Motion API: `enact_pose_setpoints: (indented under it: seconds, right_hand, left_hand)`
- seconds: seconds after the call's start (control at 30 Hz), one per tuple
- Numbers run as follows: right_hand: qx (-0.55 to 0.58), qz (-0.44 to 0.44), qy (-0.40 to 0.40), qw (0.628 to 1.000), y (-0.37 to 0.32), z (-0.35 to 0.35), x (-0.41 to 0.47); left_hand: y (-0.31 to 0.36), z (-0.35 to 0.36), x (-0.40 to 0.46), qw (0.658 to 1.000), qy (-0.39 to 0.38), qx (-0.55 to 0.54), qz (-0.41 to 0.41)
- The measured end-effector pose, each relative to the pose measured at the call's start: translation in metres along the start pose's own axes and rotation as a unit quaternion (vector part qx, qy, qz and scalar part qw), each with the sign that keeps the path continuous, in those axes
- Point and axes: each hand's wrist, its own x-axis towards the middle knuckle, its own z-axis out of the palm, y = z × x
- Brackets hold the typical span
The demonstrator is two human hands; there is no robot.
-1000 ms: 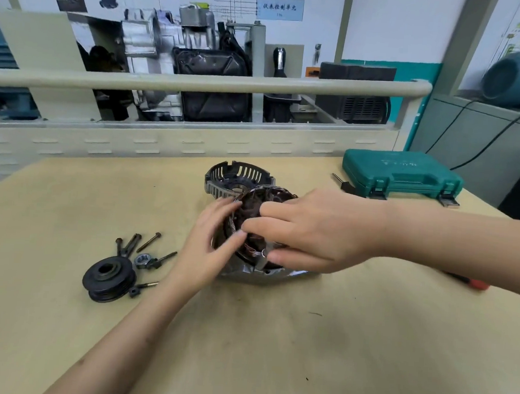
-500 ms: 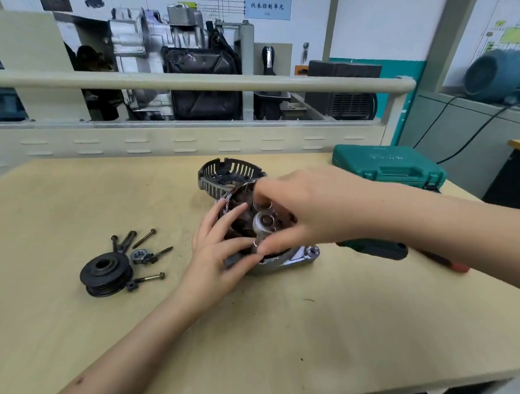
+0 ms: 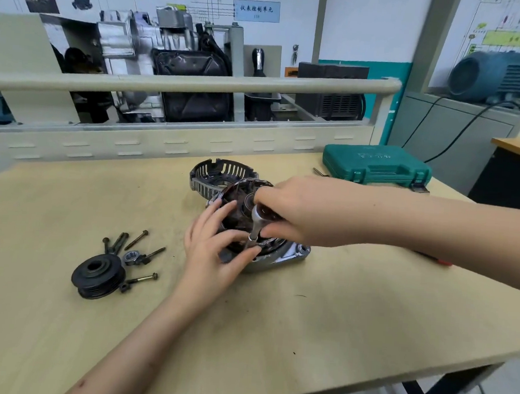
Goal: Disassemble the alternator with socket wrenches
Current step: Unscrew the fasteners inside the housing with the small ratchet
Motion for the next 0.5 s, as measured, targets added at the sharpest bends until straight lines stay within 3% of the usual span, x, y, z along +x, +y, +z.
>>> enact_pose_setpoints:
  seconds: [0.13,0.23,0.33,0.5]
  right_hand:
    - [-0.012,-0.034,-0.008,0.999,0.008,-0.005,0.006]
    - [-0.080,-0.024,0.019,0.996,0.002,-0.009,0.009]
    - [-0.035,-0.012,0.031,0.999,-0.002,-0.006,0.010]
    - [-0.008,-0.060,-0.028,0.998,0.004,-0.012,0.013]
  left_hand:
    - [0.000,-0.009,0.005,0.999,-0.042,-0.019,0.019]
    - [0.004,-0.008,0.006,1.000,-0.019,-0.012,-0.007]
    - [0.008,-0.009,0.006,1.000,0.013,0.010,-0.002]
    - [0.003,-0.016,0.009,0.999,-0.038,0.009,0.008]
